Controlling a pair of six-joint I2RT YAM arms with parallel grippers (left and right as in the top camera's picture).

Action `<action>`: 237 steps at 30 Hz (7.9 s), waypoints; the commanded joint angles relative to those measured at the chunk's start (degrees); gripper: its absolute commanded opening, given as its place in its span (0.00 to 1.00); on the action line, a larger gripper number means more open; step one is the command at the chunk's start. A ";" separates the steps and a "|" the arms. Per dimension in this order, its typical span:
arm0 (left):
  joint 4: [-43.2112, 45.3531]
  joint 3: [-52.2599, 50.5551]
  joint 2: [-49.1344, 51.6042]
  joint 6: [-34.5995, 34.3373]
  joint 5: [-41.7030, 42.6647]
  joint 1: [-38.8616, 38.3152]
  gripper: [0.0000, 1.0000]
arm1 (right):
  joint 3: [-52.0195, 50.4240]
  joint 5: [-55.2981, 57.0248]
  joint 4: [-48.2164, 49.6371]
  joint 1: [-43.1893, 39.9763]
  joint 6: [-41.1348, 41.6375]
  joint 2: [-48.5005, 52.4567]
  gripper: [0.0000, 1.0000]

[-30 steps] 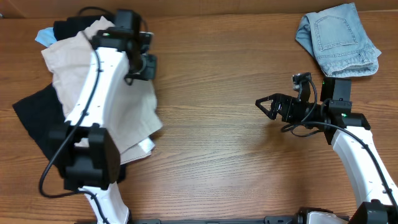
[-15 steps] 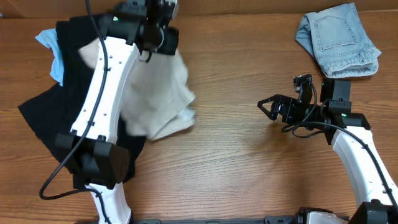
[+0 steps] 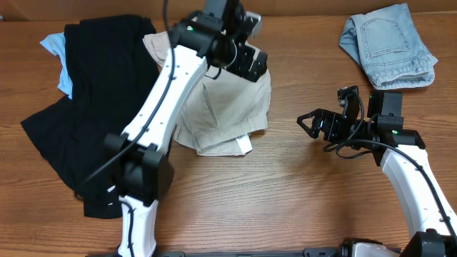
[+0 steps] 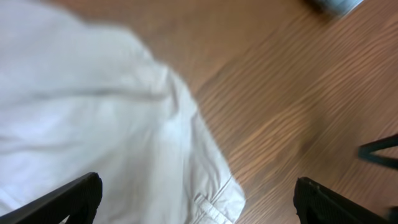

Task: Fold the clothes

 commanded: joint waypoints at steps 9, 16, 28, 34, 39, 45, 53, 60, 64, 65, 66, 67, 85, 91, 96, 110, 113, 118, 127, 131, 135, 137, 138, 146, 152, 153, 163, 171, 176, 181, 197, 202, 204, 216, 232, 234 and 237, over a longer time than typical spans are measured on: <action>-18.73 -2.99 1.16 -1.92 -15.61 14.88 1.00 | 1.09 5.27 -0.94 0.15 -0.07 0.07 0.96; -12.31 -12.81 1.16 2.36 -2.01 23.69 0.78 | 1.09 5.25 -0.68 0.15 -0.07 0.07 0.96; 0.90 -29.62 1.16 -0.57 -2.43 24.24 0.25 | 1.09 5.25 -1.09 0.15 -0.04 0.07 0.96; 1.11 -30.88 1.16 -0.87 -10.88 26.73 0.30 | 1.09 5.25 -0.92 0.15 -0.07 0.07 0.96; 1.88 -30.88 1.16 -0.79 -15.80 28.81 0.32 | 1.09 5.25 -0.87 0.15 -0.07 0.07 0.96; 3.19 -30.88 1.16 -0.46 -14.82 29.57 0.33 | 1.09 5.25 -0.59 0.15 -0.07 0.07 0.96; 2.80 -30.93 1.16 1.14 -14.40 28.06 0.90 | 1.09 5.25 -0.50 0.15 -0.07 0.07 0.96; 2.27 -30.93 1.16 1.20 -8.28 29.94 1.00 | 1.09 5.27 -0.24 0.15 -0.09 0.07 0.96; 2.80 -30.93 1.16 3.39 -4.39 31.76 1.00 | 1.09 5.29 -0.22 0.15 -0.11 0.07 0.96; 2.78 -30.93 1.16 4.17 -4.39 32.17 1.00 | 1.09 5.31 -0.22 0.15 -0.13 0.07 0.96; 2.75 -30.93 1.16 5.27 -4.37 32.59 1.00 | 1.09 5.49 -0.22 0.15 -0.13 0.07 0.96; 2.75 -30.93 1.16 6.01 -4.39 32.85 1.00 | 1.09 5.75 -0.22 0.15 -0.11 0.07 0.97; 3.23 -30.93 1.16 5.99 -15.93 42.12 1.00 | 1.09 6.78 -0.20 0.15 -0.09 0.07 0.97; 6.47 -30.91 1.16 5.38 -12.22 45.38 1.00 | 1.09 6.03 0.09 0.17 -0.02 0.07 0.96; 3.85 -27.47 1.14 6.99 -3.02 44.98 1.00 | 1.09 3.65 1.25 0.17 0.02 0.07 0.96; -14.14 -2.25 1.11 10.62 2.86 35.56 1.00 | 1.09 8.87 9.31 14.01 3.21 0.26 0.87; -15.93 2.56 1.11 10.05 2.82 34.14 1.00 | 1.09 15.61 11.17 20.52 3.21 1.22 0.87; -16.55 4.96 1.11 10.05 2.82 31.10 1.00 | 1.11 27.54 13.77 29.90 3.21 6.40 0.88; -19.80 0.68 1.14 10.29 -2.10 21.90 1.00 | 2.08 27.74 12.50 30.27 7.80 8.35 0.88; -20.81 -5.16 1.14 7.50 -8.09 18.32 1.00 | 3.48 27.78 9.16 30.25 8.22 8.35 0.88; -20.17 -11.63 1.14 3.28 -10.38 17.73 1.00 | 3.63 28.20 7.72 29.90 9.70 8.35 0.87; -19.52 -14.78 1.14 1.70 -9.70 17.86 1.00 | 3.63 28.17 6.78 28.76 11.10 8.35 0.87; -19.02 -16.24 1.14 1.64 -9.07 17.84 0.98 | 3.63 28.17 6.32 28.00 11.89 8.35 0.87; -12.17 -23.61 1.14 1.70 -2.34 14.60 0.82 | 3.61 27.26 4.26 20.65 12.48 8.35 0.87; -7.41 -29.38 1.14 -5.46 -13.05 12.35 0.79 | 3.61 23.19 2.69 14.60 12.41 8.37 0.87; -7.30 -29.57 1.14 -5.66 -13.16 12.57 0.80 | 3.61 23.19 2.49 14.05 12.39 8.37 0.87; -12.02 -29.42 0.48 -5.75 -13.09 15.47 0.80 | 3.61 23.23 2.47 13.27 12.22 8.37 0.87; -11.91 -33.09 0.50 -4.90 -12.70 14.67 0.46 | 3.61 23.21 2.54 13.27 12.24 8.37 0.87; -11.08 -31.87 0.48 -4.94 -12.48 14.73 0.04 | 3.61 23.23 2.60 13.27 12.24 8.37 0.87; -14.40 -24.76 0.37 -4.37 -9.07 14.53 0.04 | 3.61 23.17 3.06 13.27 12.26 8.35 0.87; -8.92 0.26 0.63 1.31 3.21 -3.93 0.04 | 17.55 18.49 -11.76 4.96 10.32 2.38 0.87; -3.50 -1.03 1.75 1.33 3.13 -12.50 0.04 | 24.02 18.49 -18.95 -2.19 10.05 -2.47 0.88; -1.62 -1.62 2.71 1.31 2.21 -15.45 0.04 | 25.29 18.49 -20.02 -4.68 10.08 -4.07 0.88; 2.19 2.36 7.96 0.39 -10.40 -20.81 1.00 | 25.62 18.67 -22.43 -12.48 7.65 -8.35 0.93; -10.03 20.48 -2.08 -1.88 5.44 6.86 1.00 | 25.55 18.38 -19.76 -5.01 -1.46 -1.16 0.94; -12.85 20.33 -2.01 -1.70 5.33 8.76 1.00 | 25.55 19.56 -17.05 -2.43 -1.57 1.36 0.94; -17.00 19.71 -1.97 0.55 5.33 10.54 1.00 | 25.55 20.22 -13.35 0.81 -1.29 5.33 0.94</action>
